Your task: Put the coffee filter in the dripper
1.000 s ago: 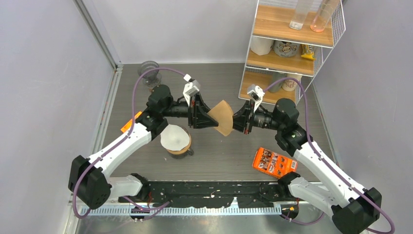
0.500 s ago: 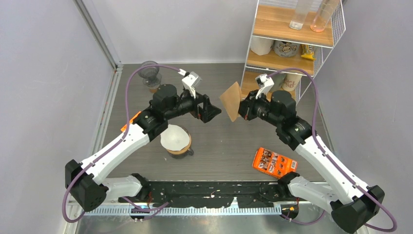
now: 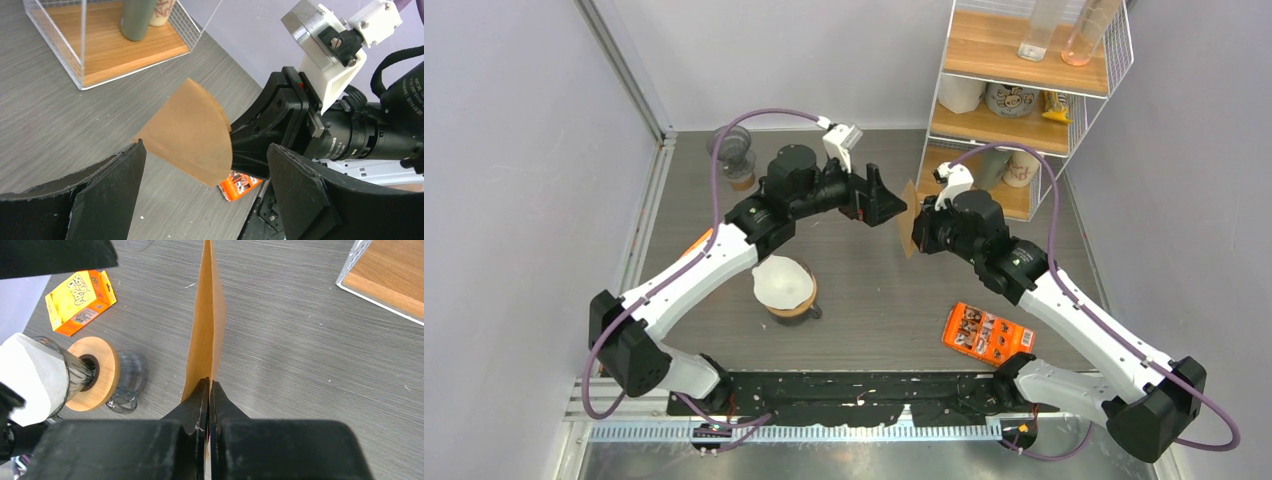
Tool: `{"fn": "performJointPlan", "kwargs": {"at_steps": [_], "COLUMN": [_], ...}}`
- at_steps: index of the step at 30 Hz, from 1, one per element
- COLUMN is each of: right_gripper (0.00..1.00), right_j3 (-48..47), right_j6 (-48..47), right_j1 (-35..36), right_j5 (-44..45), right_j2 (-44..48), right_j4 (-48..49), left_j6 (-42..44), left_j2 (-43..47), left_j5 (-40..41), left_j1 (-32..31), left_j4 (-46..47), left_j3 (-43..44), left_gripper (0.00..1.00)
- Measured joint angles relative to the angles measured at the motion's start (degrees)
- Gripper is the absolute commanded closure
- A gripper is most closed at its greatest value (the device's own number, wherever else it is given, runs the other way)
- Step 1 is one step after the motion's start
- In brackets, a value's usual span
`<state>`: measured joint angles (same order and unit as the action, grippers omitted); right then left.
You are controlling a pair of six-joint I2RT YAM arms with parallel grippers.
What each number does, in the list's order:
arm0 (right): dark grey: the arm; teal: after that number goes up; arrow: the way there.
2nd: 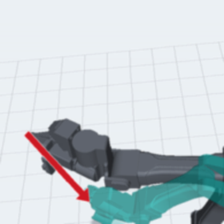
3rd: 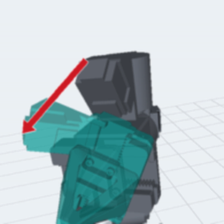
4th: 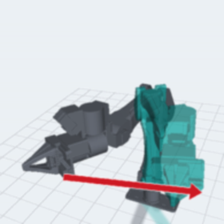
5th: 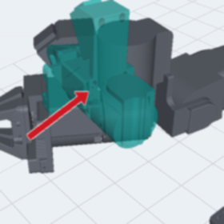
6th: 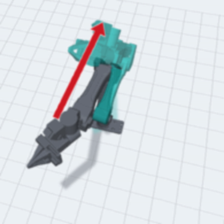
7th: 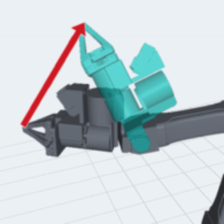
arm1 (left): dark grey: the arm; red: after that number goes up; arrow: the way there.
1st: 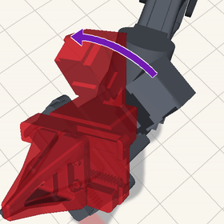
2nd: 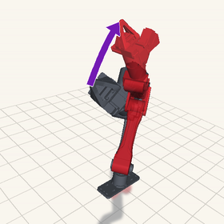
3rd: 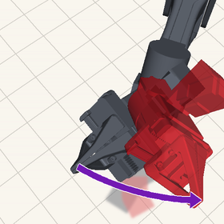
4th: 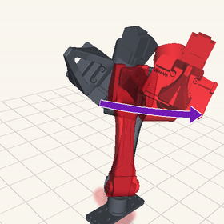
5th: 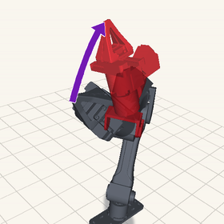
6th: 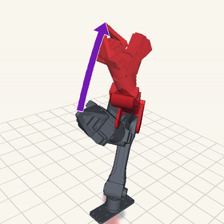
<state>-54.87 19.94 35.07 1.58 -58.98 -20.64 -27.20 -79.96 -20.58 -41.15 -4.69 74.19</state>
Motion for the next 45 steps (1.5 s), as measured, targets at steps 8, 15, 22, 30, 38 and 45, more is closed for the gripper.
{"fn": "performJointPlan", "kwargs": {"at_steps": [8,15,22,30,38,45], "right_gripper": [0.95,0.95,0.95,0.95,0.95,0.95], "right_j3": [0.00,0.00,0.00,0.00,0.00,-0.11], "right_j6": [-2.10,-3.43,-3.89,-4.63,-4.63,-4.81], "right_j1": [1.64,2.32,3.45,3.63,3.76,3.82], "right_j5": [1.95,4.04,4.35,6.01,7.30,7.45], "right_j2": [0.00,-0.04,-0.04,-0.04,-0.04,-0.04], "right_j4": [0.37,0.52,0.59,0.57,0.57,0.57], "left_j6": [-1.46,-2.01,-2.21,-1.90,-0.22,1.42], "left_j2": [-5.16,-6.54,-7.10,-7.10,-7.58,-9.27], "left_j5": [0.37,6.91,15.72,20.65,26.01,29.18], "left_j1": [-2.67,-4.24,-5.42,-6.14,-7.69,-9.51], "left_j4": [-1.36,-5.60,-8.87,-10.40,-13.11,-14.56], "left_j3": [3.52,5.66,6.60,6.60,7.48,10.29], "left_gripper": [0.00,0.00,0.00,0.01,0.01,0.12]}}
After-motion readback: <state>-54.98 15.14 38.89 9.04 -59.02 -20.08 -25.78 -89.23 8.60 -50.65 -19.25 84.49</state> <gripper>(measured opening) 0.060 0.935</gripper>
